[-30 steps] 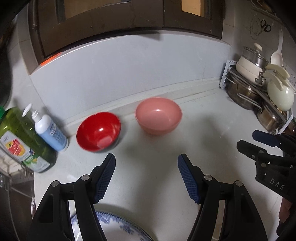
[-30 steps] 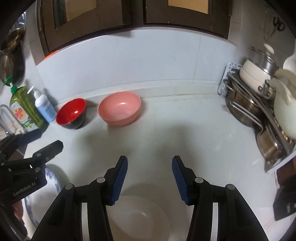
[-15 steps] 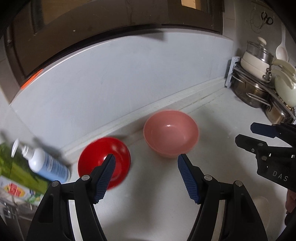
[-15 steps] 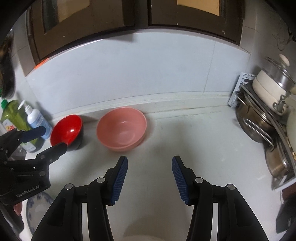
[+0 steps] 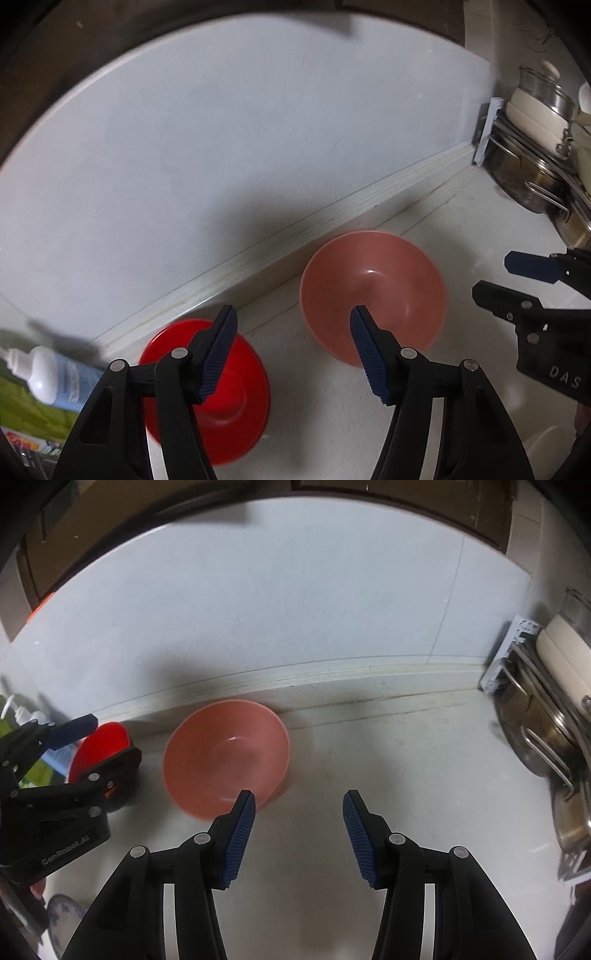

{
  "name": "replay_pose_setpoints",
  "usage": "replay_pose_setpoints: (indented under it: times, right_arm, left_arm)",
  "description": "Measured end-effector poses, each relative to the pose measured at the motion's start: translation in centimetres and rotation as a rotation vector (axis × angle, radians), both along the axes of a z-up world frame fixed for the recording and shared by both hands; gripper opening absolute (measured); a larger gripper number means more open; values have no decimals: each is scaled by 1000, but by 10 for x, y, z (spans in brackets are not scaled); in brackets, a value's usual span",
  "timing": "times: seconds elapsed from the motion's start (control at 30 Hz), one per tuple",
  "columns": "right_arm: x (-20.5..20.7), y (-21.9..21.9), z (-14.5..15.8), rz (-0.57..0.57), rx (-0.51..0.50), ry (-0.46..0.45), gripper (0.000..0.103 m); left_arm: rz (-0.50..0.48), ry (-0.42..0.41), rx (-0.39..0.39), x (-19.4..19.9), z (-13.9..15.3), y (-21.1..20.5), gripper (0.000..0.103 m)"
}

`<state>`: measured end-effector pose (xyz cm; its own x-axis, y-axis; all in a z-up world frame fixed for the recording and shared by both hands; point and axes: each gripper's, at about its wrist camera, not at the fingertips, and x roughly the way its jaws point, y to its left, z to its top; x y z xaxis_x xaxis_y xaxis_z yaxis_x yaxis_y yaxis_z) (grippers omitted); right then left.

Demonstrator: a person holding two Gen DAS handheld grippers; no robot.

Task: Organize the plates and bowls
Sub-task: 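Move both open grippers toward the pink bowl by the wall, then close the left gripper on the pink bowl rim while the right gripper clamps it too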

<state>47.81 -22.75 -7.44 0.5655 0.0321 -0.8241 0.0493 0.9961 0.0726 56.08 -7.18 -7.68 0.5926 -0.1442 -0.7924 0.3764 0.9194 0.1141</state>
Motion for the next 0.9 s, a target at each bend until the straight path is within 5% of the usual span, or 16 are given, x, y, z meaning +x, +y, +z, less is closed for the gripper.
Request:
replay_pose_setpoints:
  times: [0.23,0.9]
  right_arm:
    - [22,3,-18,13,8,37,44]
    - [50,4,-48,35,84,123,18]
  left_arm:
    - [6,73,-9,23,-24,-3,61]
    - [53,235,-59,53,-64,-11,13]
